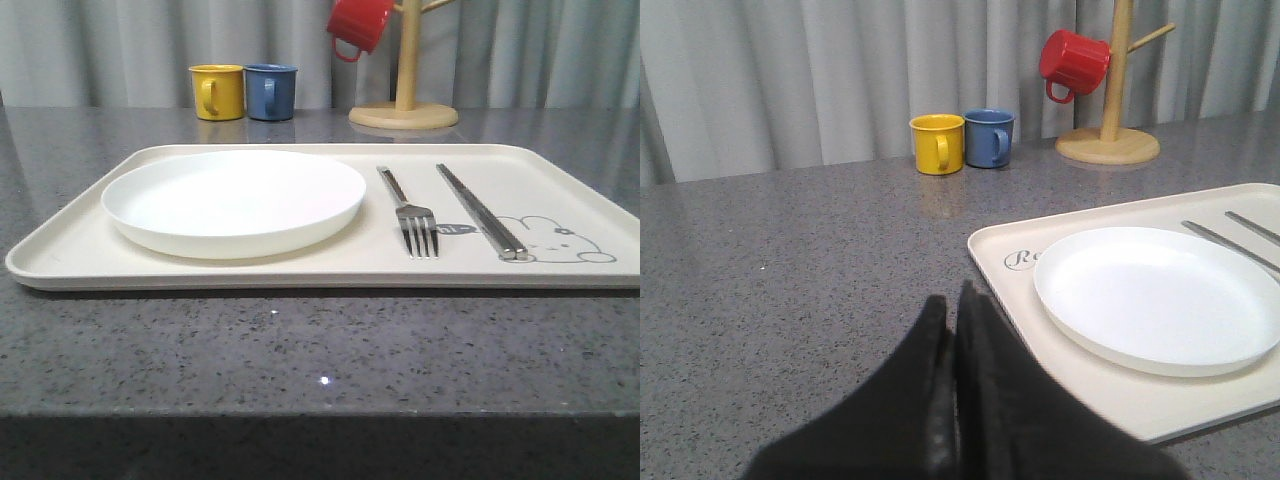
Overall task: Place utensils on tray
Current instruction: 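Raise the right gripper and reach toward the steel spoon, then grasp the spoon with the right gripper and place it beside the chopsticks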
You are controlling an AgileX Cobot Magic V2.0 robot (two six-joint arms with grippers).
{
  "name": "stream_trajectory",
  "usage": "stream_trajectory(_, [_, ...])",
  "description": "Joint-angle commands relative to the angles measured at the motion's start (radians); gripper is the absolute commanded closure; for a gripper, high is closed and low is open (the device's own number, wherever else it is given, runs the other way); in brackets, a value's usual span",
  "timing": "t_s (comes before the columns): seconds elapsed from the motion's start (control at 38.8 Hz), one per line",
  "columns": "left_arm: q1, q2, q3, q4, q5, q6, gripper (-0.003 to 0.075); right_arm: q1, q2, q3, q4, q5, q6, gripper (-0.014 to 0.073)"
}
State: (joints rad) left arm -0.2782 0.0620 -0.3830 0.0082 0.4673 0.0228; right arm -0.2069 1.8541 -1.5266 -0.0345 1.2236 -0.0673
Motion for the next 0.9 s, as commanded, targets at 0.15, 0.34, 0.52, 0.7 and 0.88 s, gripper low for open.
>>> stream_trajectory(0.15, [0.002,0.013,-0.027,-0.008,-0.088,-0.009,0.0738,-0.001,-0.133,-0.023,0.024,0.107,0.04,0.0591])
stream_trajectory(0.34, [0.002,0.013,-0.027,-0.008,-0.088,-0.009,0.0738,0.039,-0.24,-0.023,0.034,0.113,0.114,0.0591])
stream_trajectory(0.52, [0.002,0.013,-0.027,-0.008,-0.088,-0.009,0.0738,0.175,-0.294,-0.023,0.047,0.113,0.198,0.0591])
stream_trajectory(0.7, [0.002,0.013,-0.027,-0.008,-0.088,-0.009,0.0738,0.345,-0.267,-0.023,0.073,0.106,0.276,0.0591])
stream_trajectory(0.88, [0.002,0.013,-0.027,-0.008,-0.088,-0.009,0.0738,0.438,-0.201,-0.023,0.098,0.057,0.33,0.0591])
